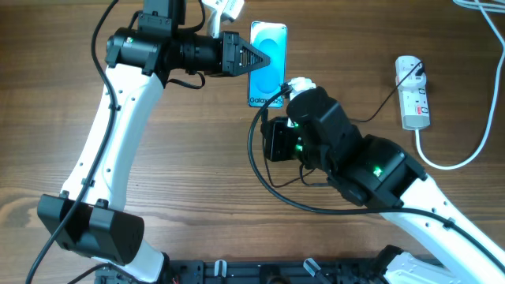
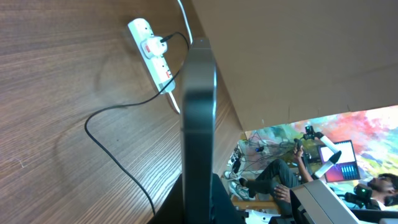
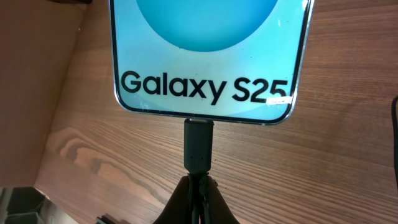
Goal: Plug charger to phone and switch on socket
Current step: 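Push the black USB-C plug upward into the phone's bottom port with the right gripper, then open the right gripper, release the plug, and pull it away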
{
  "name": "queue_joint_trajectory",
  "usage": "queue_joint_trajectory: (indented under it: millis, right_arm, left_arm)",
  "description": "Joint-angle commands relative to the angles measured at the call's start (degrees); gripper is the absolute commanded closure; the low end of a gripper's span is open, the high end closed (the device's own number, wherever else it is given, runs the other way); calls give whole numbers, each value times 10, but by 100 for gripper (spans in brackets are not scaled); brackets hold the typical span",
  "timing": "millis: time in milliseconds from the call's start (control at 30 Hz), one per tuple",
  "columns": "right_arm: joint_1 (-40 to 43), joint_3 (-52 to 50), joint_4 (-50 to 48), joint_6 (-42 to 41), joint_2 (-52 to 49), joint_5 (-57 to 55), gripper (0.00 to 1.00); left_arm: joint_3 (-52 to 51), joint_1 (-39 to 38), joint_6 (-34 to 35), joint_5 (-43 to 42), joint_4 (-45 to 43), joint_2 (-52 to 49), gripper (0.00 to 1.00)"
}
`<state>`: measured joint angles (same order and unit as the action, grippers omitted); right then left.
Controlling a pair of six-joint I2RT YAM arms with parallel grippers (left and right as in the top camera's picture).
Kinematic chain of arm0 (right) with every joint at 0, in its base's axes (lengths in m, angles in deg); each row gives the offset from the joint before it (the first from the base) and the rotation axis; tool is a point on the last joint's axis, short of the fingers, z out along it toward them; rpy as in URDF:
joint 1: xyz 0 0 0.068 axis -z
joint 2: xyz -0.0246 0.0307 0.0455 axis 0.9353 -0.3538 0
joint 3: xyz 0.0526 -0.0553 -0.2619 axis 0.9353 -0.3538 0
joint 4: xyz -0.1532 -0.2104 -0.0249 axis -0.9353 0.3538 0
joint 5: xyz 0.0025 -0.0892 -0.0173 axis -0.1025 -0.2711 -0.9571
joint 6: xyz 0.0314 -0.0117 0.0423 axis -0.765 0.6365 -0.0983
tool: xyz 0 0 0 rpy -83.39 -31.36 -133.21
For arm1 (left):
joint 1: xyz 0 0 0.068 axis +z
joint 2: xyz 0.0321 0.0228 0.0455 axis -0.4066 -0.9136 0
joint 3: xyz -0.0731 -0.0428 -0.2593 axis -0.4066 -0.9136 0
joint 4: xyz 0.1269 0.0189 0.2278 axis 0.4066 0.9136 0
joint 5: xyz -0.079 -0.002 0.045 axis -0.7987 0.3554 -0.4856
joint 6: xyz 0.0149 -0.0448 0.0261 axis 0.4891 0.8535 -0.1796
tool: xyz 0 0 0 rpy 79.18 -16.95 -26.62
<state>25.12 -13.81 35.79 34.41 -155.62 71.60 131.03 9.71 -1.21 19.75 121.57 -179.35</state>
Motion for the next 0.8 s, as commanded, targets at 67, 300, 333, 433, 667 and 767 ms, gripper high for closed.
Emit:
queue_joint_trajectory:
  millis: [67,300,333,433,667,767]
  right_arm:
    - [17,16,-50,55,-2,-31,96]
    - [17,15,-60,56,-2,-63,96]
    - [17,15,-60,57,-2,-68,95]
    - [17,16,-61,72,-2,-78,96]
    - [17,16,-74,70,-2,-83,95]
    - [17,16,-74,68,2,-81,62]
  left_arm:
    - [4,-5,2,-35,14,0,96]
    - [4,-5,2,-67,18,0,96]
    - [4,-5,2,-67,18,0,96]
    - [4,-5,2,-65,18,0,96]
    - [4,-5,2,-65,18,0,96]
    - [4,-5,2,-30,18,0,96]
